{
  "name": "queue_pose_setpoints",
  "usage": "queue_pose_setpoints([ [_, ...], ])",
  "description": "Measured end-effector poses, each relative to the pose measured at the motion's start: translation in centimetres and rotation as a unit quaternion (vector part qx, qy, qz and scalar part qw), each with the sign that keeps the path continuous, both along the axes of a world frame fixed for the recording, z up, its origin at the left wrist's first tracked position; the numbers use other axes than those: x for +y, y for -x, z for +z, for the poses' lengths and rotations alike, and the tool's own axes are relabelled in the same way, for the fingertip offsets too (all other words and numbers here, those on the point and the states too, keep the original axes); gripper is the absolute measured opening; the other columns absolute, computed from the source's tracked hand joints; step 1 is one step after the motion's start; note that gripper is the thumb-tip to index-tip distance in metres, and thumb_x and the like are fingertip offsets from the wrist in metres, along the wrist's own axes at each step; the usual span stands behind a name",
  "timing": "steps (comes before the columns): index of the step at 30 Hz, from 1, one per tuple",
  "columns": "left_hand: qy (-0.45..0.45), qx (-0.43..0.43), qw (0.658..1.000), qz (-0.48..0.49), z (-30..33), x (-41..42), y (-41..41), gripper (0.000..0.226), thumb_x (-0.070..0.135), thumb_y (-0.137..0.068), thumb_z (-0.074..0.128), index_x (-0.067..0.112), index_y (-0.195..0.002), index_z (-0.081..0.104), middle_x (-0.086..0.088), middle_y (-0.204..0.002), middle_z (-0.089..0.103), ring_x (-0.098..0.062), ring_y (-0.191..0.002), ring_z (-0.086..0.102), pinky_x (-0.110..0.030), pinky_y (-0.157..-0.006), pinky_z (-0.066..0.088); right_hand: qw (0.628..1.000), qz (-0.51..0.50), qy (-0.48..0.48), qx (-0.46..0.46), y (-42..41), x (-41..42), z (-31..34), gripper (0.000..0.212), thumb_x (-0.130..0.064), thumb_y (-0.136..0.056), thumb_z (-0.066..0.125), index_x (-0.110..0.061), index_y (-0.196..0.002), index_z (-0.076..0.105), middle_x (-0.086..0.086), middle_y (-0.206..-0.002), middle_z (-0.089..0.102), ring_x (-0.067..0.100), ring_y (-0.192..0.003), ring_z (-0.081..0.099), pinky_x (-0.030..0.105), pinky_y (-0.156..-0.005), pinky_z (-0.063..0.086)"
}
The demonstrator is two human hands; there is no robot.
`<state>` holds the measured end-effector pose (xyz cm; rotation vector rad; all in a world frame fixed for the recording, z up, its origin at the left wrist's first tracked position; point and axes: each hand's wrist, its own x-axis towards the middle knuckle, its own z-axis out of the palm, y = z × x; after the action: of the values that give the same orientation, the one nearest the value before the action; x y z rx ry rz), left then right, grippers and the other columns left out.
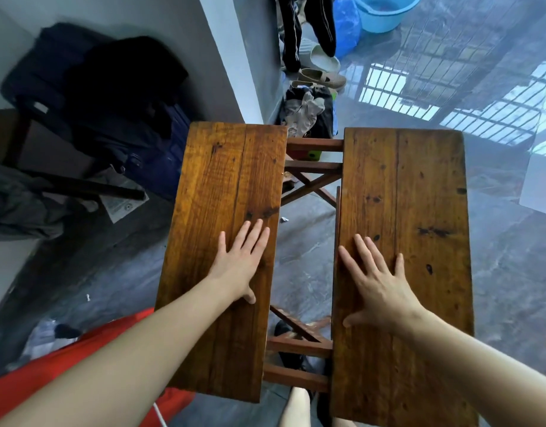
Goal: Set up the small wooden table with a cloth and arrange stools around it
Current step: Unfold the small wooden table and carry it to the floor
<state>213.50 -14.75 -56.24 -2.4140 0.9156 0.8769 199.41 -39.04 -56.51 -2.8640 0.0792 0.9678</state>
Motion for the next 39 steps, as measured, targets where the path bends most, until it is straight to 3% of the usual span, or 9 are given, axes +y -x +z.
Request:
queue_pose_setpoints([
  [8, -0.021, 0.014, 0.989, 0.148, 0.2, -0.1, 0.2, 0.150, 0.054, -0.058, 0.086, 0.033, -0.143, -0.035, -0.014, -0.150, -0.041, -0.047, -0.142, -0.024, -0.070, -0.112, 0.008, 1.000, -0.010, -0.008, -0.008, 0.0, 0.0, -0.1, 0.141, -0.076, -0.059, 0.070, -0.028, -0.148, -0.027, 0.007, -0.154, -0.036, 0.027, -0.140, -0.035, 0.070, -0.111, 0.003],
  [15, 0.024, 0.005, 0.984, 0.176, 0.5, 0.8, 0.3, 0.142, 0.058, -0.054, 0.086, 0.040, -0.149, -0.018, -0.005, -0.157, -0.030, -0.040, -0.146, -0.017, -0.057, -0.110, 0.032, 0.999, -0.020, -0.024, -0.009, -0.1, -0.1, -0.4, 0.134, -0.074, -0.063, 0.069, -0.032, -0.149, -0.024, 0.004, -0.155, -0.034, 0.027, -0.142, -0.032, 0.069, -0.110, -0.001],
  [19, 0.103, -0.006, 0.970, 0.220, 0.8, 1.4, 0.1, 0.096, 0.058, -0.074, 0.074, 0.038, -0.149, 0.017, 0.003, -0.163, -0.007, -0.033, -0.149, -0.003, -0.058, -0.110, 0.030, 0.997, -0.045, -0.061, -0.021, -0.2, -0.2, -0.3, 0.102, -0.057, -0.085, 0.057, -0.037, -0.150, -0.019, 0.002, -0.158, -0.028, 0.025, -0.144, -0.028, 0.071, -0.111, -0.001],
  [21, 0.179, -0.023, 0.952, 0.247, 0.8, 2.3, -0.4, 0.059, 0.041, -0.089, 0.065, 0.040, -0.140, 0.036, 0.005, -0.162, 0.012, -0.027, -0.148, 0.011, -0.057, -0.110, 0.032, 0.996, -0.052, -0.065, -0.028, -0.2, -0.3, -0.4, 0.095, -0.048, -0.089, 0.055, -0.038, -0.150, -0.016, 0.002, -0.159, -0.024, 0.025, -0.145, -0.025, 0.070, -0.111, -0.002],
  [23, 0.212, -0.041, 0.947, 0.239, 0.5, 3.5, -0.4, 0.050, 0.027, -0.092, 0.063, 0.039, -0.136, 0.041, 0.007, -0.159, 0.022, -0.023, -0.144, 0.021, -0.051, -0.108, 0.037, 0.996, -0.054, -0.063, -0.039, -0.5, -0.7, -0.3, 0.086, -0.040, -0.091, 0.053, -0.039, -0.151, -0.009, 0.002, -0.161, -0.017, 0.026, -0.147, -0.018, 0.069, -0.112, 0.001],
  [28, 0.205, -0.106, 0.900, 0.370, -0.4, 5.7, 0.4, 0.070, 0.048, -0.080, 0.073, 0.030, -0.137, 0.037, -0.004, -0.157, 0.017, -0.034, -0.142, 0.022, -0.054, -0.109, 0.031, 0.995, -0.042, -0.040, -0.080, -0.7, -1.8, -0.2, 0.066, -0.032, -0.098, 0.045, -0.044, -0.150, 0.006, 0.001, -0.162, 0.002, 0.027, -0.146, 0.004, 0.067, -0.108, 0.018],
  [31, 0.156, -0.079, 0.838, 0.518, -0.6, 6.8, 0.3, 0.096, 0.062, -0.068, 0.077, 0.035, -0.140, 0.020, -0.009, -0.158, 0.002, -0.043, -0.143, 0.012, -0.062, -0.113, 0.021, 0.993, -0.062, -0.048, -0.083, -0.8, -1.3, -0.2, 0.063, -0.030, -0.098, 0.045, -0.040, -0.151, 0.011, 0.002, -0.161, 0.006, 0.028, -0.146, 0.007, 0.067, -0.109, 0.019],
  [33, 0.151, -0.066, 0.836, 0.524, -0.9, 7.2, 0.3, 0.099, 0.065, -0.066, 0.077, 0.036, -0.139, 0.016, -0.009, -0.157, -0.001, -0.044, -0.142, 0.013, -0.062, -0.112, 0.024, 0.991, -0.079, -0.052, -0.092, -0.9, -1.0, -0.1, 0.064, -0.029, -0.097, 0.050, -0.035, -0.151, 0.016, 0.003, -0.161, 0.007, 0.028, -0.146, 0.009, 0.066, -0.110, 0.021],
  [39, 0.170, -0.074, 0.839, 0.512, -1.3, 8.2, -0.2, 0.096, 0.067, -0.062, 0.078, 0.040, -0.135, 0.020, -0.006, -0.152, 0.006, -0.043, -0.135, 0.022, -0.059, -0.107, 0.033, 0.965, -0.240, 0.031, -0.099, -1.1, -3.1, -0.1, 0.114, -0.067, -0.062, 0.077, -0.029, -0.147, 0.011, 0.009, -0.157, -0.010, 0.043, -0.145, -0.006, 0.070, -0.108, 0.010],
])
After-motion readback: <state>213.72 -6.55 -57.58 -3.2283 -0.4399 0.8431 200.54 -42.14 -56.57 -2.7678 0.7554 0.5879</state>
